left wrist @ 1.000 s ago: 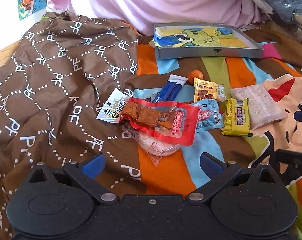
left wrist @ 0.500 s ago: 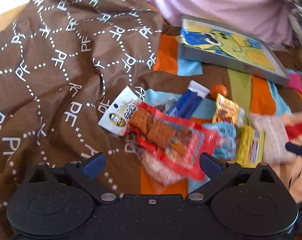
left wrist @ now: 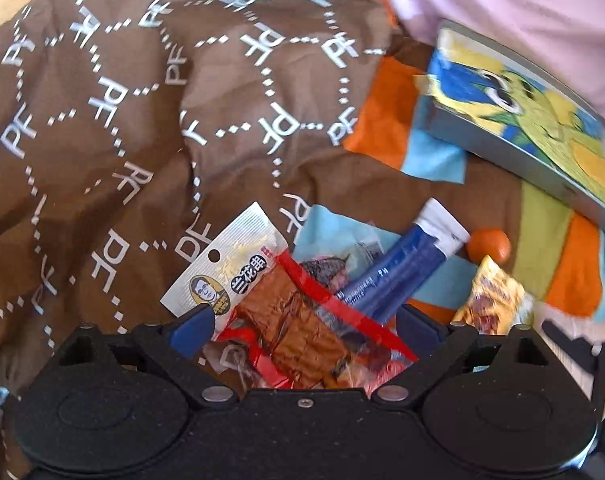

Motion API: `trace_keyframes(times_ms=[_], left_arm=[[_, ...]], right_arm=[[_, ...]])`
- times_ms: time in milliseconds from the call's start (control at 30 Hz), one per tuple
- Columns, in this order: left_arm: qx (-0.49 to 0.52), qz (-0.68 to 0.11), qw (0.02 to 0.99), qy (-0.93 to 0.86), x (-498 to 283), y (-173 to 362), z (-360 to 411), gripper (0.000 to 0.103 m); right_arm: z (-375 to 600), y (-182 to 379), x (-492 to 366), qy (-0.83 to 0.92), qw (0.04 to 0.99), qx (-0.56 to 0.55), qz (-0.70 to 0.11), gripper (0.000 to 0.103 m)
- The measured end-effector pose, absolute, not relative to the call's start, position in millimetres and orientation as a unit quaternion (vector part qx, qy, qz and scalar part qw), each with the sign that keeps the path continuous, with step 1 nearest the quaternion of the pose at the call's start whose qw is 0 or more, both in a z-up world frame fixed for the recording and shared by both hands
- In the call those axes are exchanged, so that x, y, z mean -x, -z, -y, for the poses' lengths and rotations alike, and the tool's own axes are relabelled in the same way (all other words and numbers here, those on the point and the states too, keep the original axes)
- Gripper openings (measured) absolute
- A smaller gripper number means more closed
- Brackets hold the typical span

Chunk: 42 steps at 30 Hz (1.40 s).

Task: Organize snacks
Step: 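Grasp the red tofu-strip pack with the left tool while the right tool grasps the pink sausage pack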

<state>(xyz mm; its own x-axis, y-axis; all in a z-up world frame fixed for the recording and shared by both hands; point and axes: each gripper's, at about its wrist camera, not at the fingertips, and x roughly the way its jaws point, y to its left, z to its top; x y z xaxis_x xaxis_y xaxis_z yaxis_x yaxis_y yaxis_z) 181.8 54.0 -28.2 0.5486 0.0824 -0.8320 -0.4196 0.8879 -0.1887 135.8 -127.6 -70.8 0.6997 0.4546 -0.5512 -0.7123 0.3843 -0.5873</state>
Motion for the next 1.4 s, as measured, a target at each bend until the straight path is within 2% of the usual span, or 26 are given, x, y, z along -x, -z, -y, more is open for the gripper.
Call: trace_keyframes(times_ms=[333,600,833,967,1333,1400], left_arm=[[0.181,-0.467,0.849,-0.170,-192.0,38.5,-59.0,0.091],[0.238,-0.433,0.857,-0.147,-169.9,39.1,-83.2,0.076],[0.260,-0.422,0.859,-0.130,-160.1,38.5,-91.2,0.064],[0.261,-0.428,0.858,-0.110,-154.1,40.0,-91.1,0.052],[0.225,-0.450,0.863,-0.052,-127.9,39.1,-81.5,0.049],[0.209,-0.456,0.864,-0.036,-123.0,37.6,-77.7,0.047]], right_arm=[[112.7,78.3,-145.2,-0.386,0.793,0.447,-0.147,0.095],[117.8,75.7,-163.3,-0.411,0.796,0.393,-0.206,0.084],[117.0,76.1,-158.3,-0.405,0.797,0.395,-0.212,0.075],[118.9,75.5,-153.1,-0.392,0.800,0.395,-0.222,0.068],[122.3,74.2,-138.5,-0.367,0.805,0.413,-0.216,0.053],[122.9,72.8,-134.4,-0.364,0.805,0.418,-0.211,0.046]])
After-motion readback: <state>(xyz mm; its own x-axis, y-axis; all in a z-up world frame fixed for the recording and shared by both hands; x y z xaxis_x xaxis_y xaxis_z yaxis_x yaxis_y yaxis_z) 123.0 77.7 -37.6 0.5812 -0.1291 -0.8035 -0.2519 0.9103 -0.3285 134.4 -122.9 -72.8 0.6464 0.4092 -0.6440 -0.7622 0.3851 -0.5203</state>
